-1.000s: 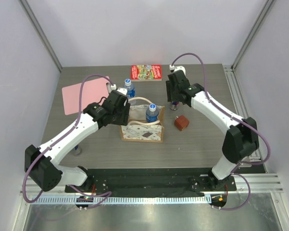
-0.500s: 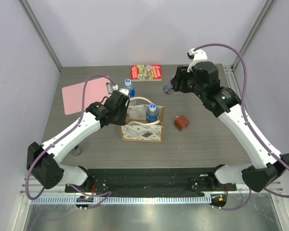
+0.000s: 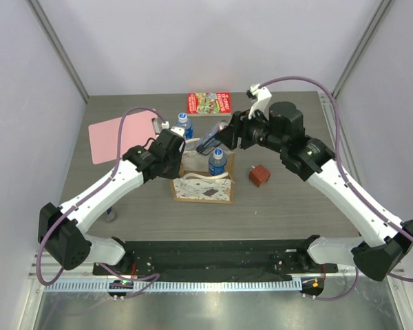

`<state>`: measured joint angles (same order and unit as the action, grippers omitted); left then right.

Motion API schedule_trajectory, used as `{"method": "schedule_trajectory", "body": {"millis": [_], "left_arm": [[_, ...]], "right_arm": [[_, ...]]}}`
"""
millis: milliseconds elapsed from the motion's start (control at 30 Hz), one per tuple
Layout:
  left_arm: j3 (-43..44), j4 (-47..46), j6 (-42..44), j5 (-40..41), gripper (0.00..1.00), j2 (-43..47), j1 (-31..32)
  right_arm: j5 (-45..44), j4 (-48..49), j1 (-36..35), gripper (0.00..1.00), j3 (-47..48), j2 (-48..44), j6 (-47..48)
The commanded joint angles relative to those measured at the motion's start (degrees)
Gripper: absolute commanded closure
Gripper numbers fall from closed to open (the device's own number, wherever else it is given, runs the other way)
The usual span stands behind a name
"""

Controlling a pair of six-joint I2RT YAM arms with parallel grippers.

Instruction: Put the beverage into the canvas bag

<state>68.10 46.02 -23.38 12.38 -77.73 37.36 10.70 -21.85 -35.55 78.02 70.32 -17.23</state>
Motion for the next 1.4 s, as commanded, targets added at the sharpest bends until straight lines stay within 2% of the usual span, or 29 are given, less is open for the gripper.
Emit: {"method": "schedule_trajectory", "body": {"millis": [0, 267, 667, 800, 833, 1067, 1367], "left_arm": [[0.1, -1.1, 0.3, 0.3, 1.00, 0.8, -0.4], [0.1, -0.9, 0.2, 0.5, 1.00, 1.1, -0.4], [0.1, -0.6, 0.1, 1.2, 1.00, 0.9, -0.4], [0.2, -0.4, 0.1, 1.4, 1.00, 0.7, -0.4], [0.2, -0.4, 0.1, 1.5, 1.00, 0.5, -0.4], [0.2, -0.2, 0.1, 2.2, 1.00, 0.3, -0.4], [0.3, 0.0, 0.1, 2.4, 1.00, 0.0, -0.4]], "right_arm": [[1.8, 8.8, -5.1, 0.99, 0.8, 0.0, 1.2], [-2.3, 7.2, -7.3, 0.99, -2.9, 1.5, 2.6], [-8.5, 4.0, -7.4, 0.99, -9.4, -2.3, 4.5], [-10.4, 2.4, -7.5, 0.99, -10.3, -3.5, 5.8], [-13.7, 1.6, -7.5, 0.99, -10.3, -3.7, 6.5], [-19.9, -2.3, -7.7, 0.99, -10.7, -3.3, 8.8], [-24.5, -6.0, -9.3, 0.99, -9.3, -0.5, 10.3]]}}
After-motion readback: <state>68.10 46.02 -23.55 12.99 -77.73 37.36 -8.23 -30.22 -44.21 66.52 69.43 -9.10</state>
